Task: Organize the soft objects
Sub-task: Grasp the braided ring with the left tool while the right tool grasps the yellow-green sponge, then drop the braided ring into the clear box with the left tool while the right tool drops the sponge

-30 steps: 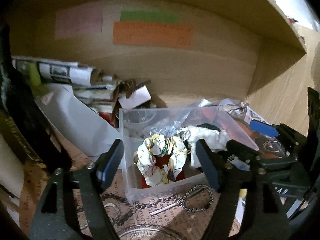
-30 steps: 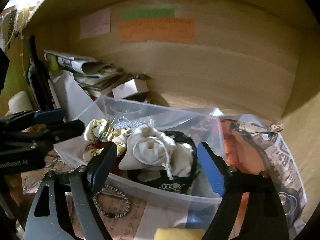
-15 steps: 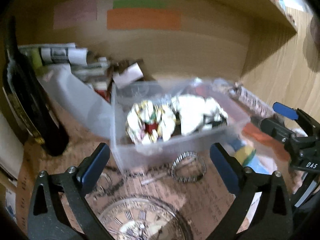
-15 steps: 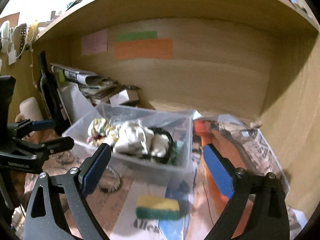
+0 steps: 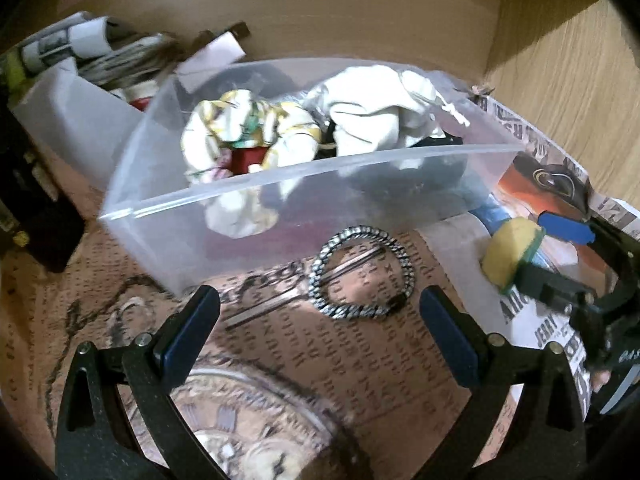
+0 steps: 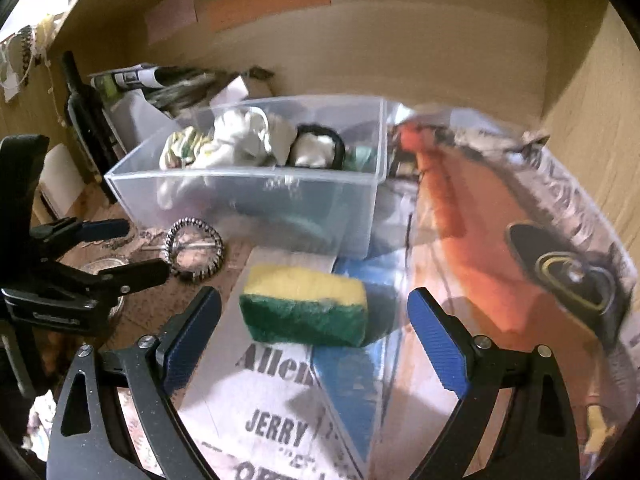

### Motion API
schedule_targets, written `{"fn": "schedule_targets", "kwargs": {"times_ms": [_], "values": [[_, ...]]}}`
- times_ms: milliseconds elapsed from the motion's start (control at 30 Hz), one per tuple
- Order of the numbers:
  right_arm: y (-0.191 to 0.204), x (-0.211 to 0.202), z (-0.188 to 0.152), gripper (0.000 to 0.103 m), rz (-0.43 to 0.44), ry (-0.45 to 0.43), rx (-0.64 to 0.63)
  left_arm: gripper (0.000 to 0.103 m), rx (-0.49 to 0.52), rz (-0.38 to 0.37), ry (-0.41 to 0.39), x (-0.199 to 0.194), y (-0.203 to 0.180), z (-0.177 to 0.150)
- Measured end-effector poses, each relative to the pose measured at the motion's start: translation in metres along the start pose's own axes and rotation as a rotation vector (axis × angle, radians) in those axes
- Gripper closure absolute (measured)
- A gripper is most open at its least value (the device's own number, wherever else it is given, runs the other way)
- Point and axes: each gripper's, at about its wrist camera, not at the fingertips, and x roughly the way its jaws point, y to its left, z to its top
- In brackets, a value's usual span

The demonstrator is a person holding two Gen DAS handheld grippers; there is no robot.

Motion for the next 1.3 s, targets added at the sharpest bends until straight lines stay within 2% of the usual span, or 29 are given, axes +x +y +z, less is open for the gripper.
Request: {"fn": "schedule_targets", "kwargs": {"times_ms": [100,233,367,467,733,833,1033,1300], "values": [[-0.002,0.002,-0.003,0.012,0.030,0.010,0.011,0.002,0.020,-0.011,0.021,0.007,-0.010,0.006],[-0.003,0.009,-0.005,0.041,0.073,0.041,0.023,0.002,0.060,0.009,0.041,0.019,-0.025,0.010],[-0.004,0.006,-0.007,0.042,0.087,0.024,0.028,0.004,0.036,0.016,0.041,0.025,-0.023,0.009],[-0.004,0.003,-0.006,0.043,0.093,0.008,0.026,0.014,0.019,0.010,0.034,0.024,-0.019,0.007],[-0.004,-0.006,-0.005,0.044,0.081,-0.041,0.029,0.061,0.059,-0.004,0.005,0.005,-0.026,-0.005],[-0.003,-0.012,-0.004,0.044,0.076,-0.065,0.016,0.062,0.040,-0.002,-0.011,-0.008,-0.030,-0.013],[-0.002,-0.025,0.001,0.044,0.075,-0.110,0.015,0.062,-0.010,-0.024,-0.074,-0.032,-0.005,-0.011],[0.004,-0.046,0.024,0.044,0.069,-0.209,-0.007,0.062,-0.034,-0.056,-0.228,-0.086,0.008,0.012]]}}
